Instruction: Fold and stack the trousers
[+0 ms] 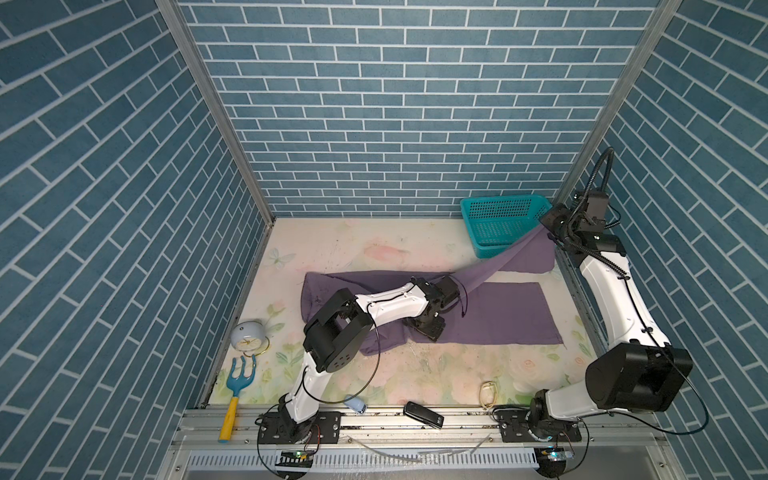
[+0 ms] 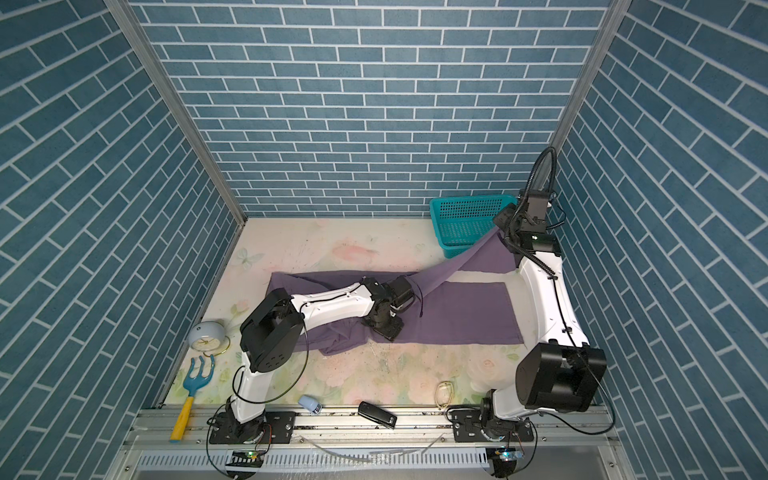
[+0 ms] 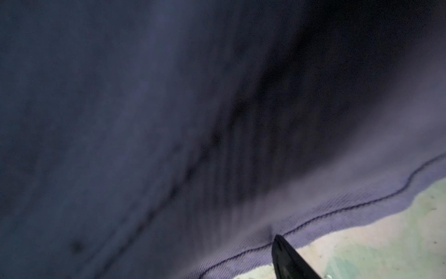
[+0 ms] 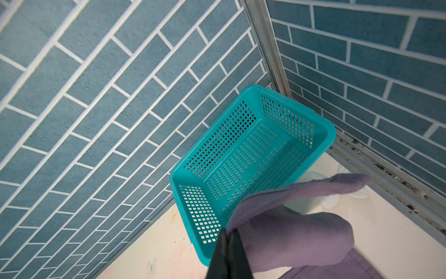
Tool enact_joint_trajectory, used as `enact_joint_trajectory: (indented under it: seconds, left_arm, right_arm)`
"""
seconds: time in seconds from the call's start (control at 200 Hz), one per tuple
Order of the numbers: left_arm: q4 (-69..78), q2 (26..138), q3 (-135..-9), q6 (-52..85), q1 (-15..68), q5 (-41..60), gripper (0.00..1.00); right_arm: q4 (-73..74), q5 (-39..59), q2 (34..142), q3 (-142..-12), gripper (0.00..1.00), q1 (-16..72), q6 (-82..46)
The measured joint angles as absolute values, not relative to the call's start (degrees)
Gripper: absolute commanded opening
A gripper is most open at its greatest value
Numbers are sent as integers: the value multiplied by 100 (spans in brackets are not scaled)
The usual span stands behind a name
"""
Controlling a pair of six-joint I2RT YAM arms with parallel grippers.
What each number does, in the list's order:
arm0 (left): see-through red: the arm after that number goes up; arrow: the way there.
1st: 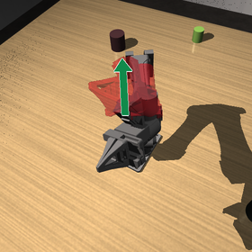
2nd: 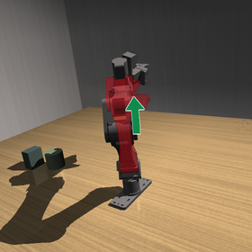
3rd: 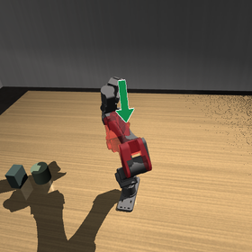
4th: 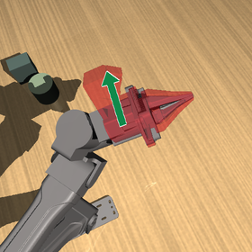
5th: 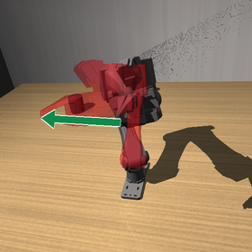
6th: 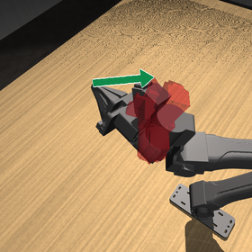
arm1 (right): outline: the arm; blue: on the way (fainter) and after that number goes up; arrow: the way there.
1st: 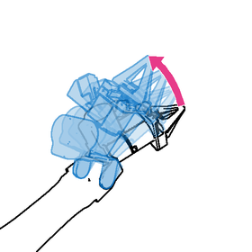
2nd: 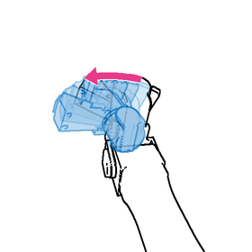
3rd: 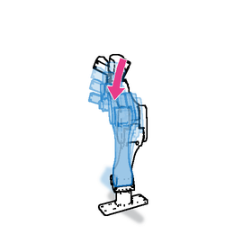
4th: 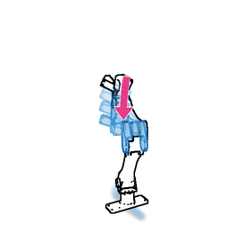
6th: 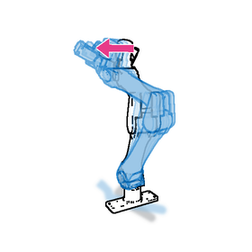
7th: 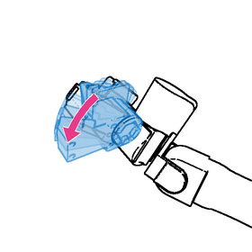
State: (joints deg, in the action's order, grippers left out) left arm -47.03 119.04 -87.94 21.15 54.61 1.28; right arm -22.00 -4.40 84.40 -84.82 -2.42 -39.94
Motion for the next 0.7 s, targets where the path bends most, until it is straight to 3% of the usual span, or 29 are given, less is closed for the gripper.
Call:
enact_joint_trajectory:
  seconds: [0.7]
  left_arm:
    - [-4943, 12086, -9524, 2165, 7207, 2648, 72]
  right_arm:
    - [-2512, -447, 8534, -8543, 0, -242, -3883]
